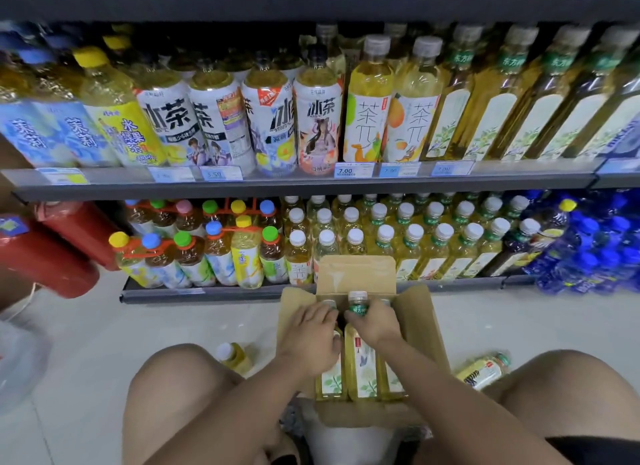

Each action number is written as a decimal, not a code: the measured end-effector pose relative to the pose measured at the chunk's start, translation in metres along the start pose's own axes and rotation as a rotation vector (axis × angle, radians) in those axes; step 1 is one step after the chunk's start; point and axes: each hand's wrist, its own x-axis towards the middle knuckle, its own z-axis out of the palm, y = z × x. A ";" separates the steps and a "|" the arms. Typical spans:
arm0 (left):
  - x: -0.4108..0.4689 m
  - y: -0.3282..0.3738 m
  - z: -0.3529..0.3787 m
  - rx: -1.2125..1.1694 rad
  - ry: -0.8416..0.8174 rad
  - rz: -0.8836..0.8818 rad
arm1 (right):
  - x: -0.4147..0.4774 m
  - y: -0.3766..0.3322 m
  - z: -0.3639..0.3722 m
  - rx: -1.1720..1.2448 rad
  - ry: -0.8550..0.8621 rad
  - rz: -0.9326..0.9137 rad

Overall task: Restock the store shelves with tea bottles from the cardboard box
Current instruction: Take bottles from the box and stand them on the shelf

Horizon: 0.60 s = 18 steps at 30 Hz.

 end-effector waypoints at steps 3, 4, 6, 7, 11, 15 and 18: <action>-0.009 0.024 -0.004 -0.215 -0.055 -0.031 | -0.024 -0.001 -0.019 0.097 0.079 -0.157; -0.011 0.031 -0.003 -0.274 -0.057 -0.064 | -0.034 -0.002 -0.024 0.119 0.103 -0.200; -0.015 0.043 0.001 -0.399 -0.020 -0.131 | -0.050 -0.004 -0.033 0.147 0.157 -0.272; -0.016 0.048 0.003 -0.466 0.000 -0.156 | -0.057 -0.005 -0.039 0.162 0.179 -0.293; -0.016 0.068 -0.005 -0.644 0.102 -0.231 | -0.068 -0.009 -0.058 0.243 0.220 -0.333; -0.008 0.066 -0.023 -0.681 0.215 -0.305 | -0.060 -0.021 -0.078 0.199 0.161 -0.418; -0.003 0.048 -0.043 -0.743 0.274 -0.331 | -0.045 -0.016 -0.092 0.124 0.237 -0.420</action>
